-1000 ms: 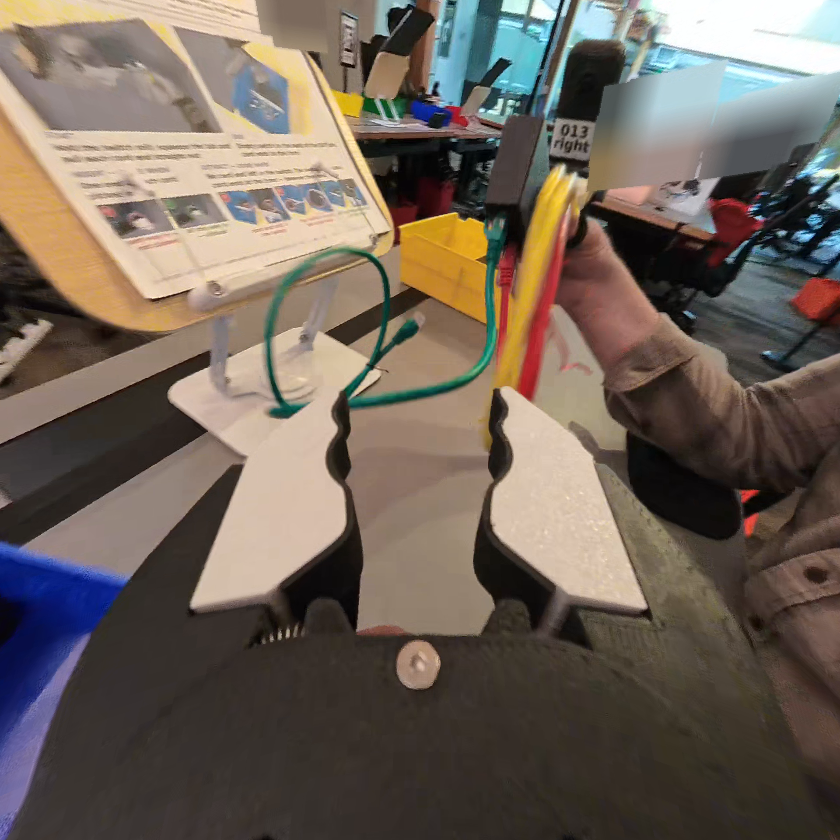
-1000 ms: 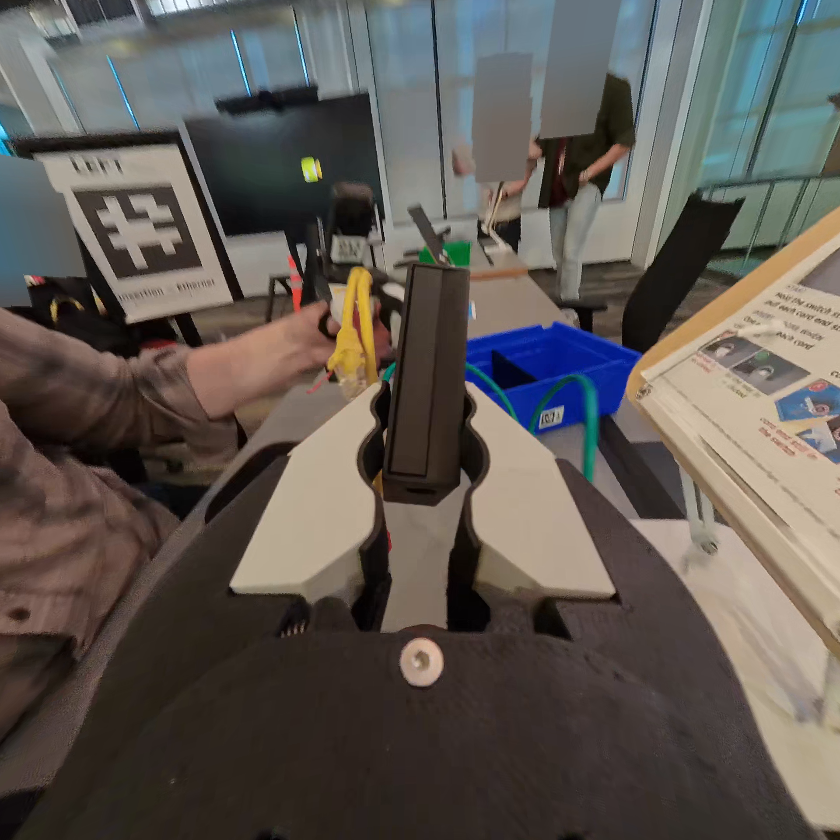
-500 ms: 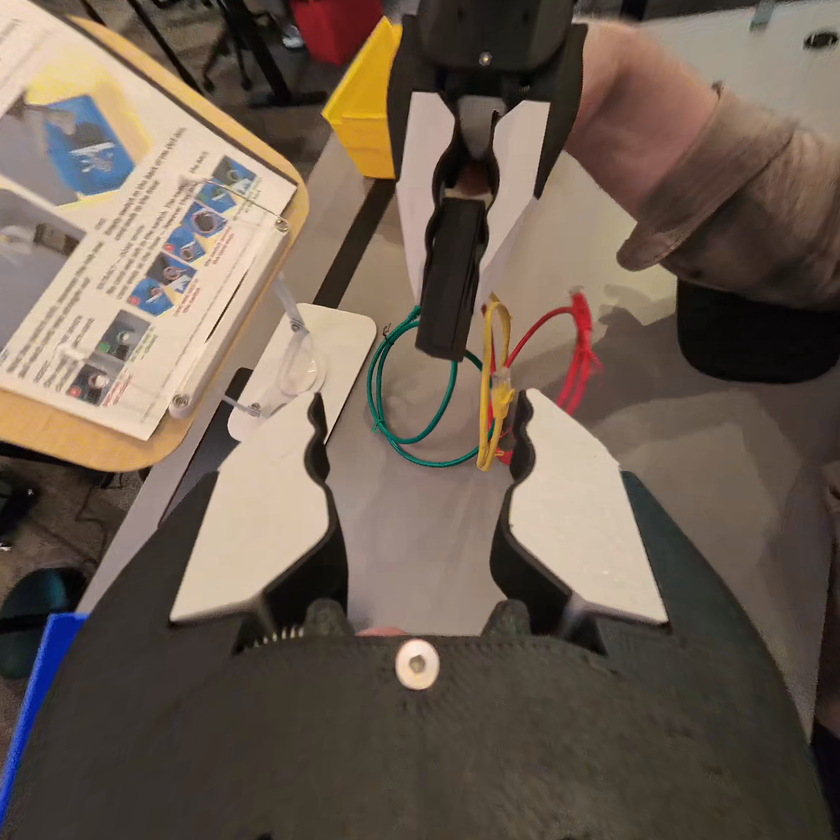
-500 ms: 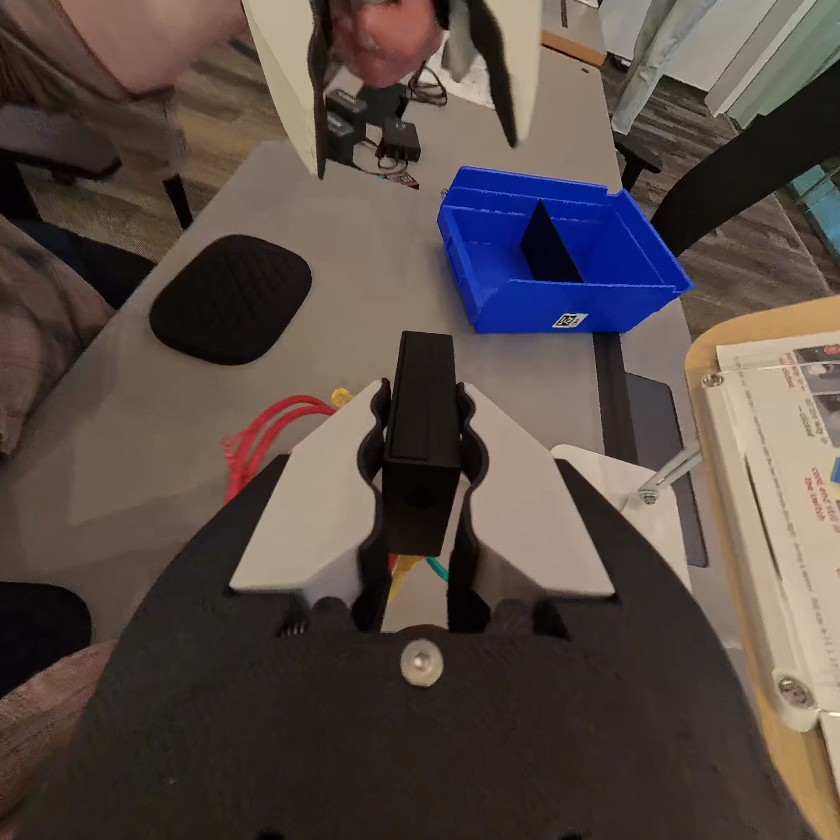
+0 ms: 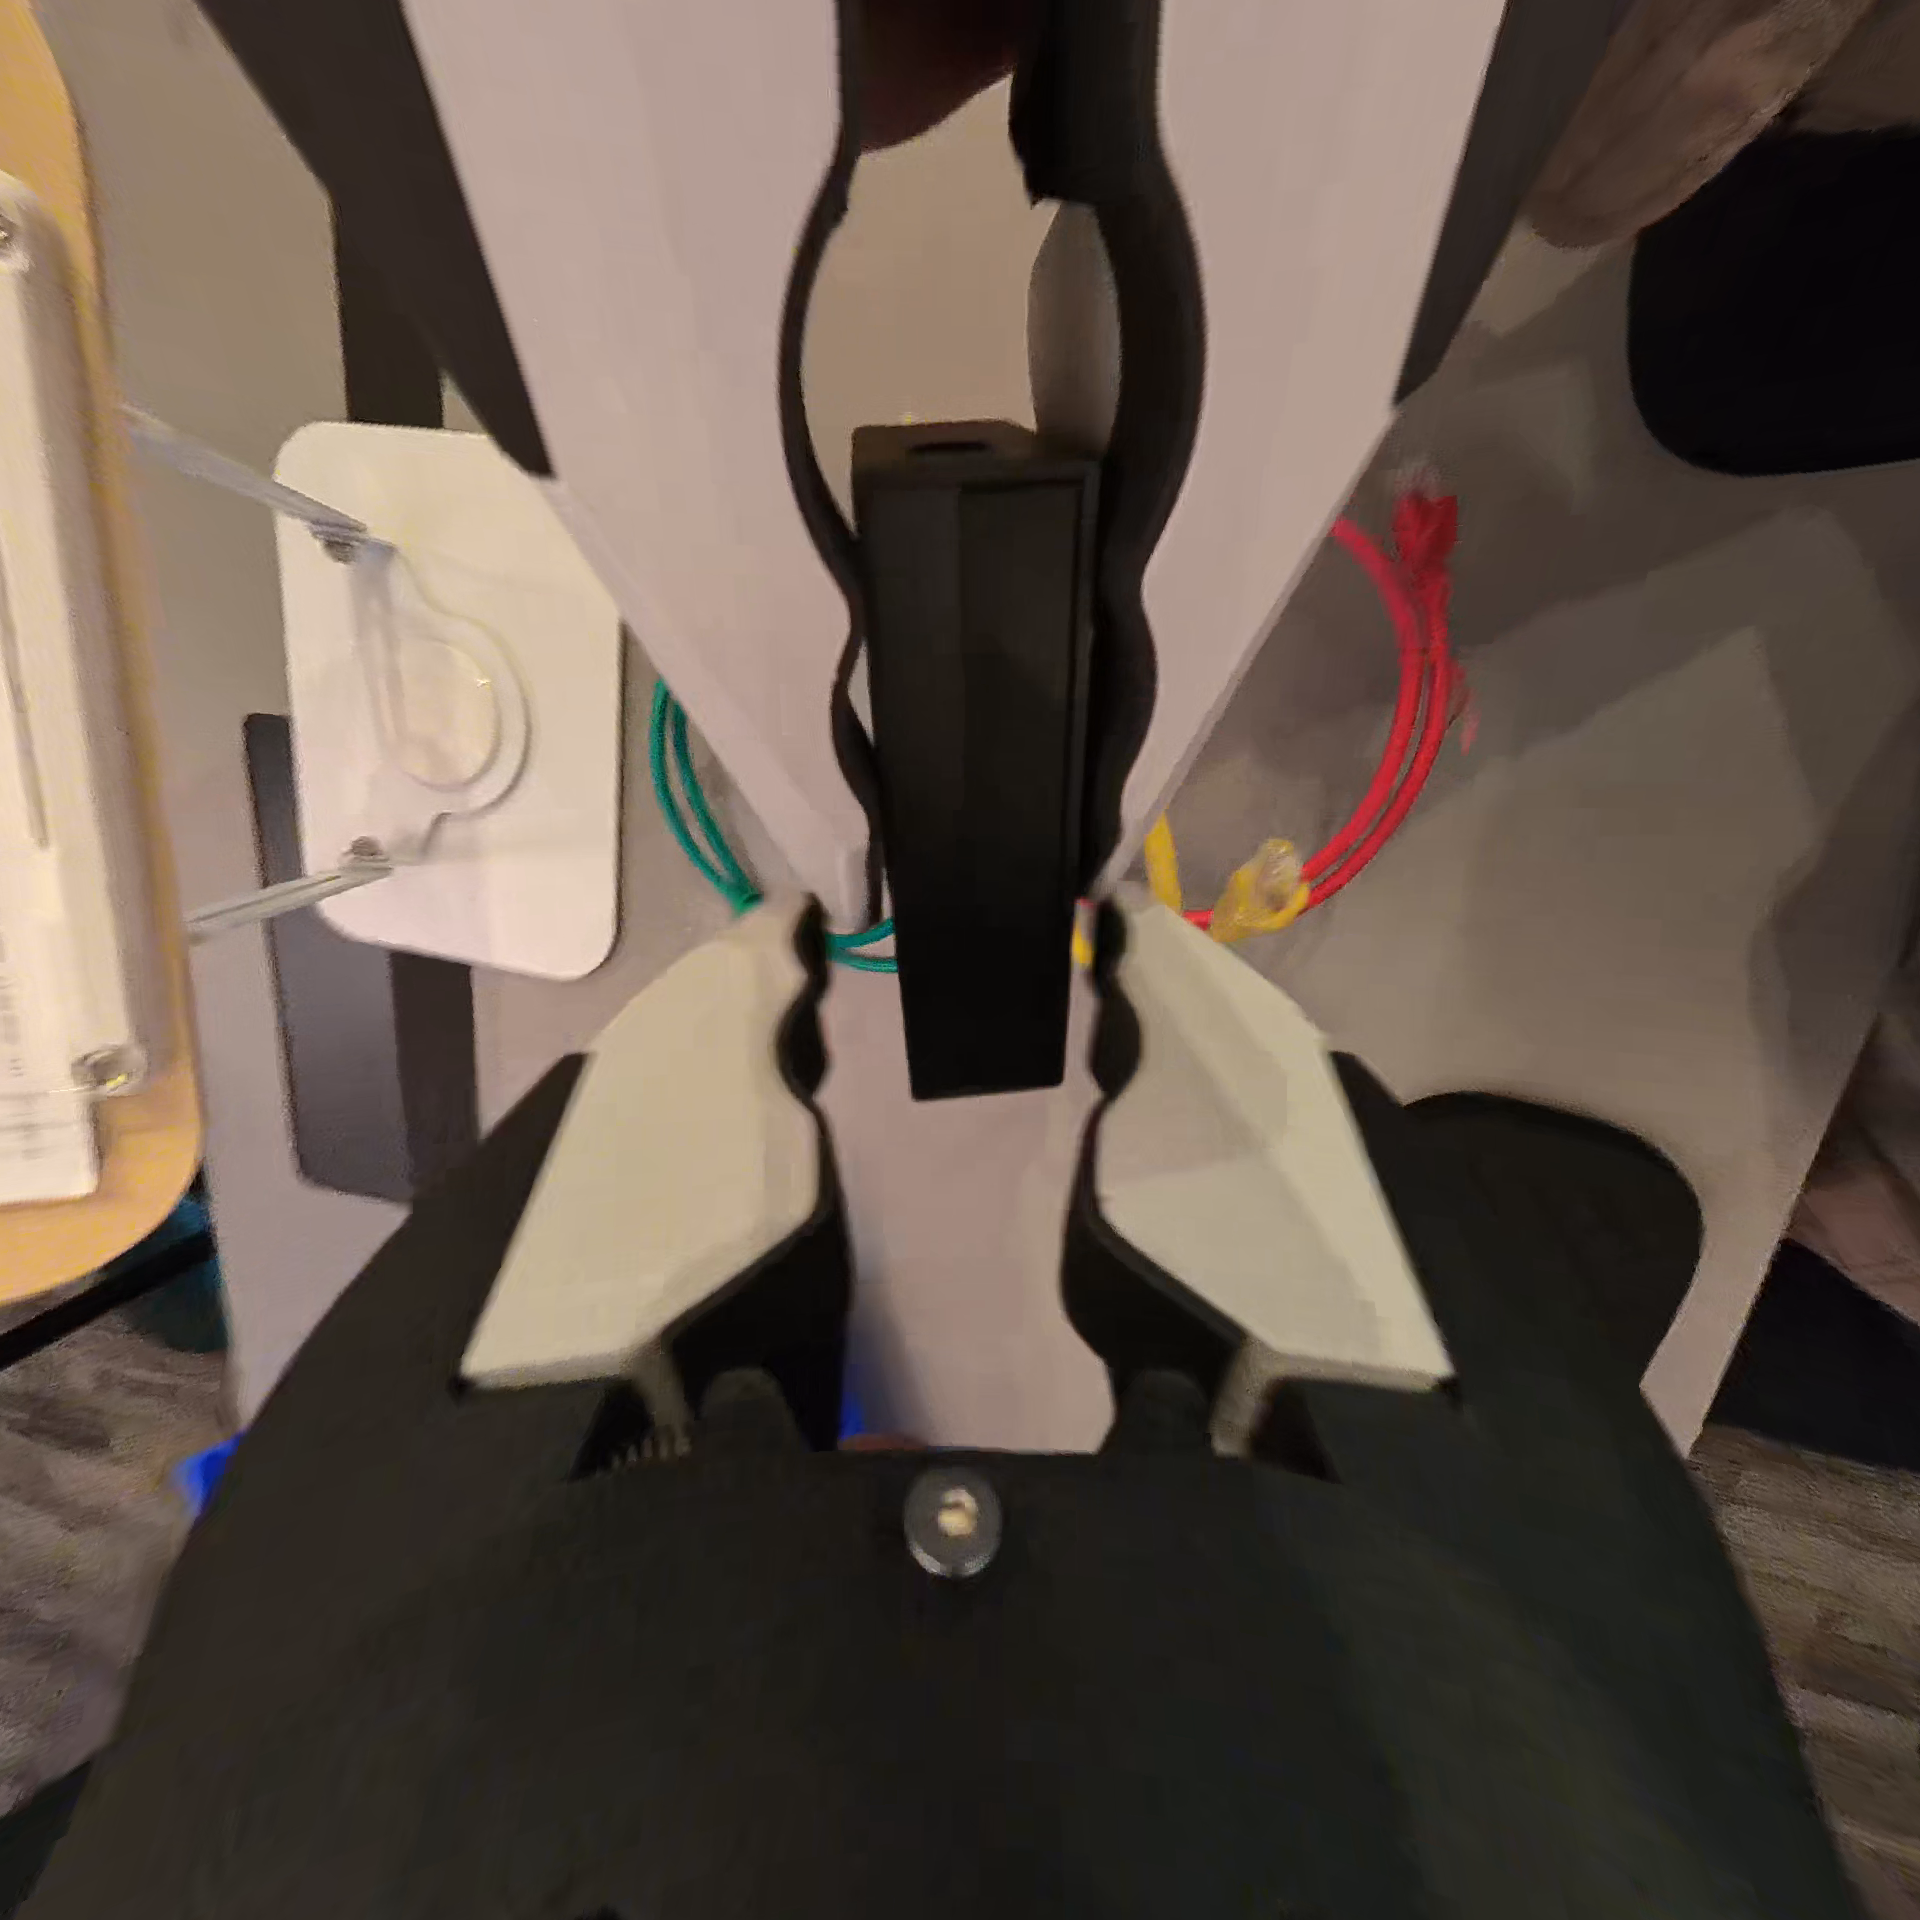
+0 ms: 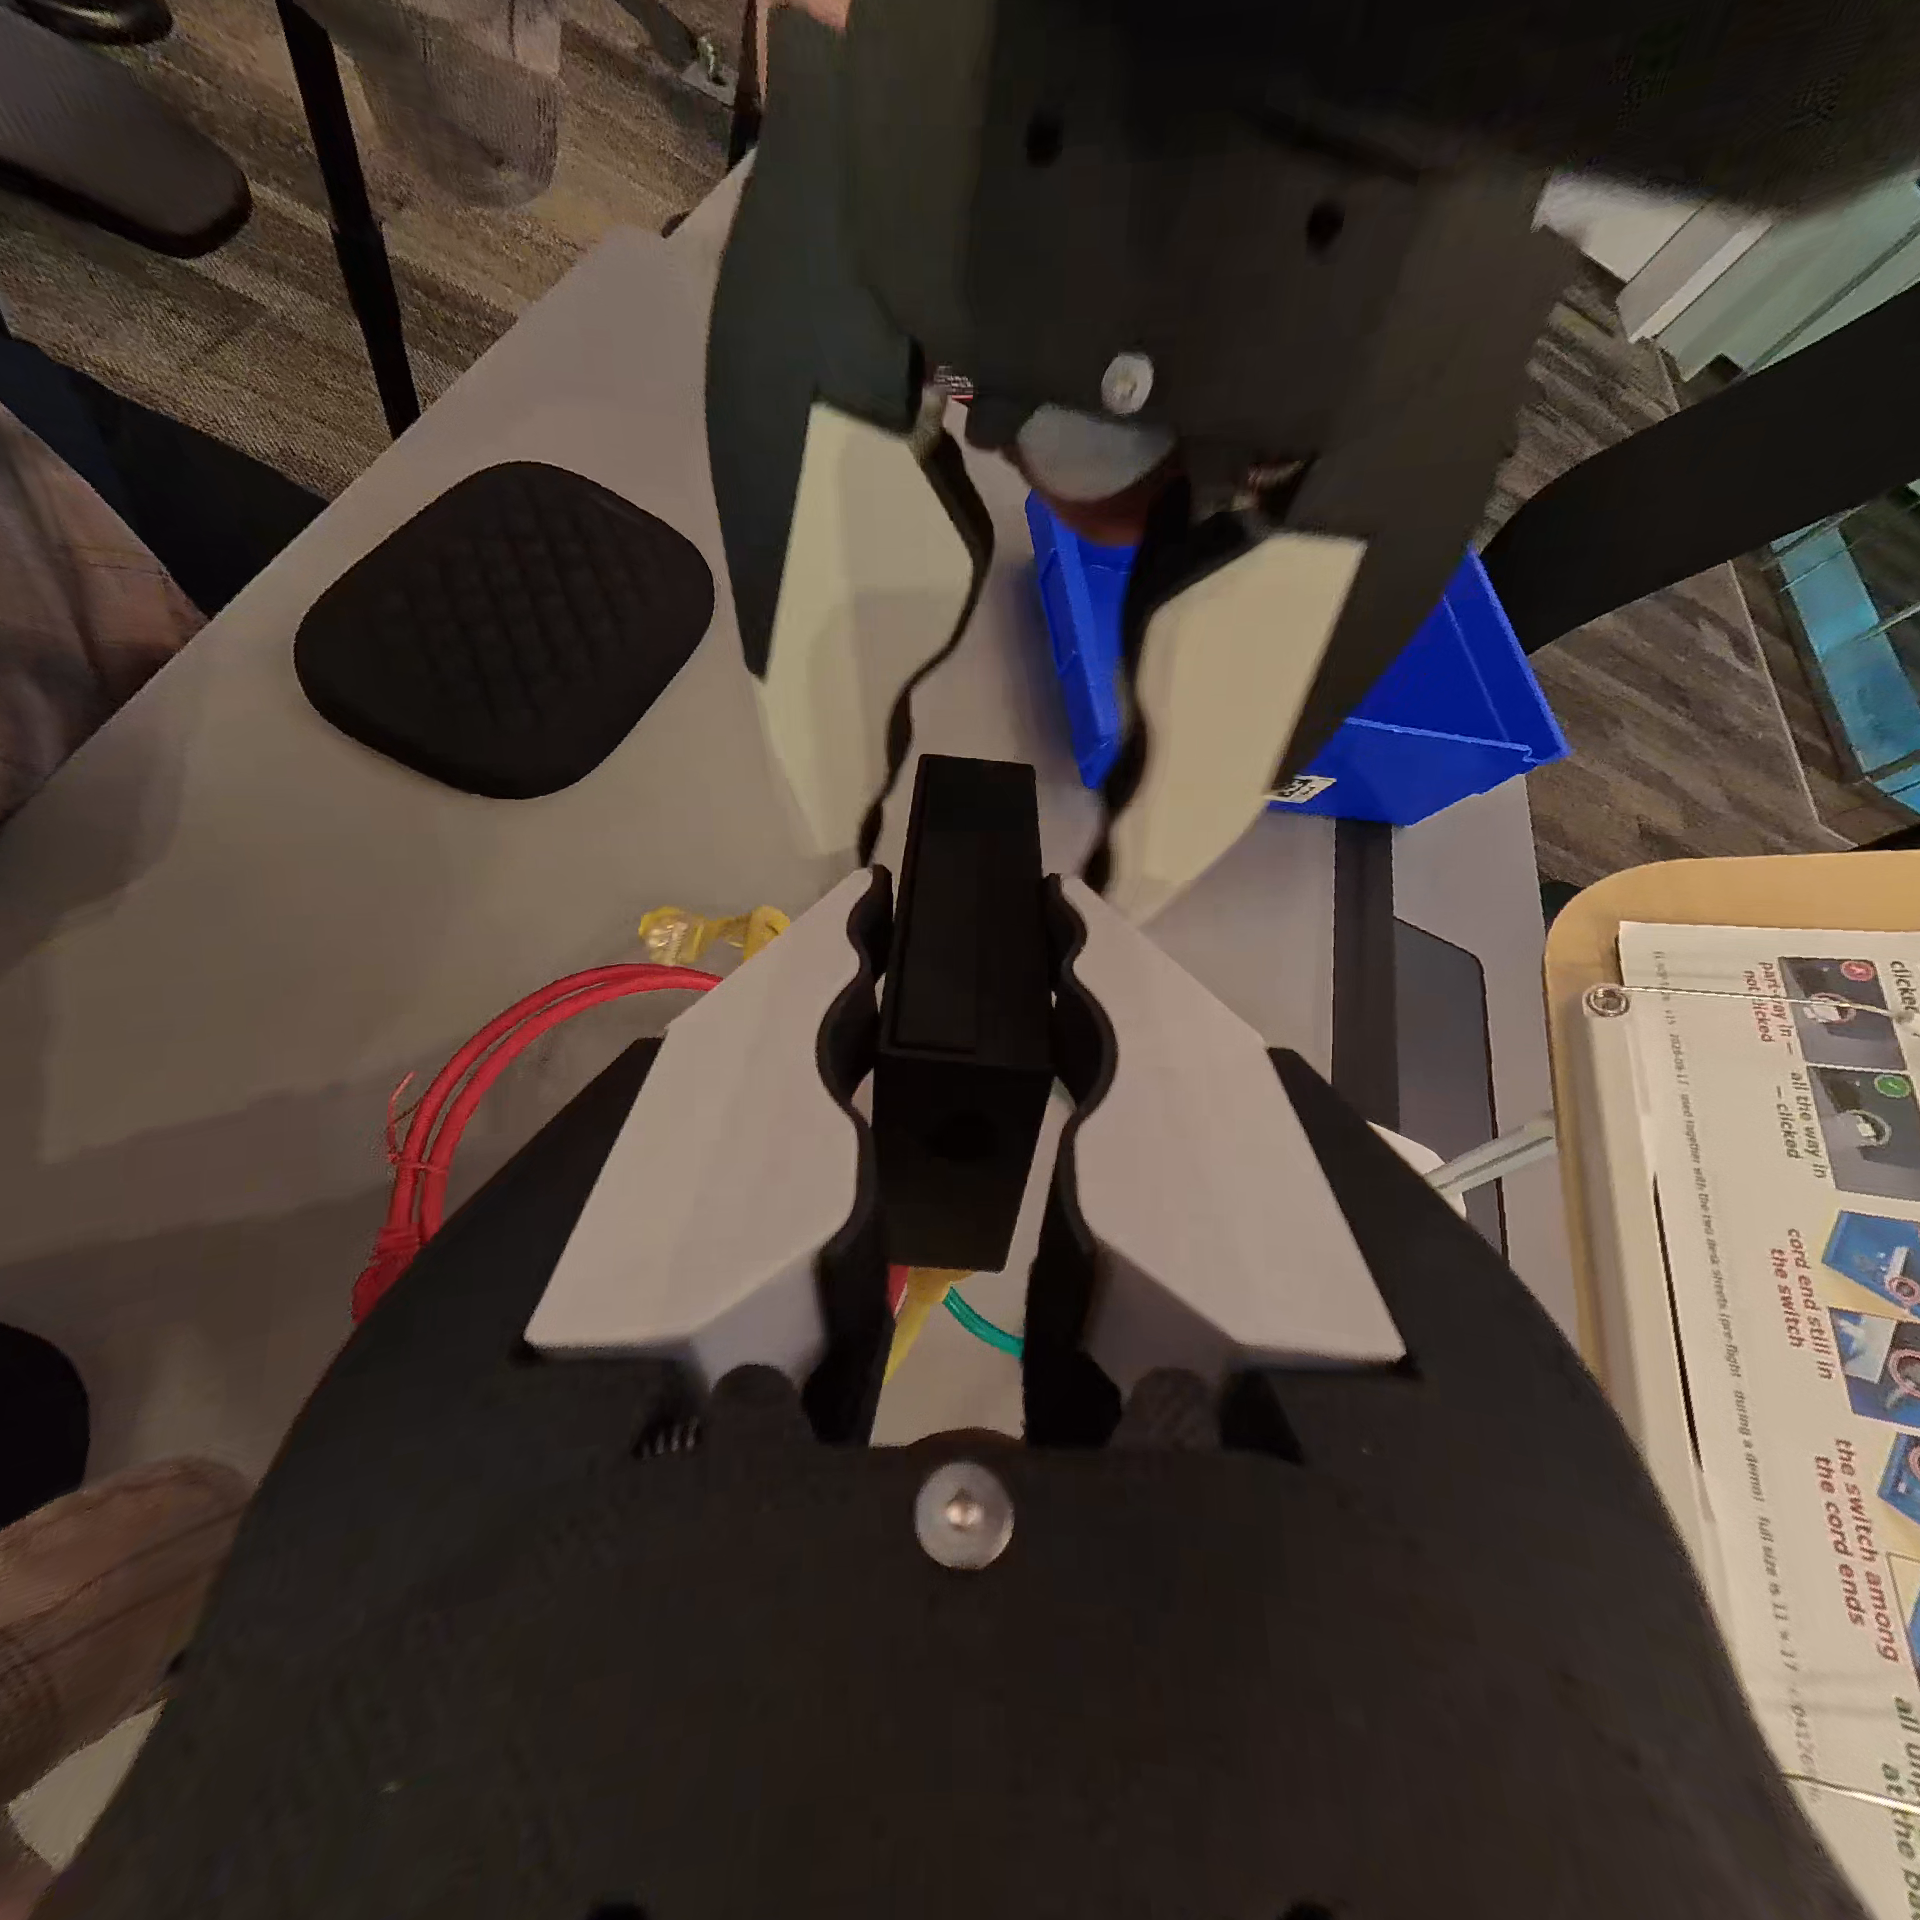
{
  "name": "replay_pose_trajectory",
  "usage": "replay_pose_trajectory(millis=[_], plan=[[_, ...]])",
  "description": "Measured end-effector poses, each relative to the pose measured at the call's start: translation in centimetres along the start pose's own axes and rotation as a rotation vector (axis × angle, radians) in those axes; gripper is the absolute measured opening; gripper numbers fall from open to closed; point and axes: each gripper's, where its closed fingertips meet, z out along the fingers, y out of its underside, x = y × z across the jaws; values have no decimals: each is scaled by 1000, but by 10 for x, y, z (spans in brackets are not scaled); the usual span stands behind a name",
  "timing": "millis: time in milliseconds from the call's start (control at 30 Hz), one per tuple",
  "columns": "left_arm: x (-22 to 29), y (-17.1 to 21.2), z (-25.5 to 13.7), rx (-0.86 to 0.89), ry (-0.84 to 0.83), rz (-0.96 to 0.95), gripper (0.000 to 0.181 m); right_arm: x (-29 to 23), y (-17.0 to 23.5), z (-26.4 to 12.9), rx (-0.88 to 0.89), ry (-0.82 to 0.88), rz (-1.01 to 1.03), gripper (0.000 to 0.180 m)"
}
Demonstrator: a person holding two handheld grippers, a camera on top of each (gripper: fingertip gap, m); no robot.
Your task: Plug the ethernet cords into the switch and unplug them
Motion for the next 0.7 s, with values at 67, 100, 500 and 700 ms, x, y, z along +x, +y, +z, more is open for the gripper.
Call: replay_pose_trajectory(millis=[67,100,500,700], plan=[[5,-4,6,62,37,-47,36,0,4,-2,-16,3,3,26],[1,-4,8,86,16,-63,30,2,6,-3,-19,5,10,26],[-43,12,-15,598,31,-559,27,50,-10,-24,26,342,-28,101],[-52,15,-34,954,127,-832,27,72,15,26,-217,466,-71,138]])
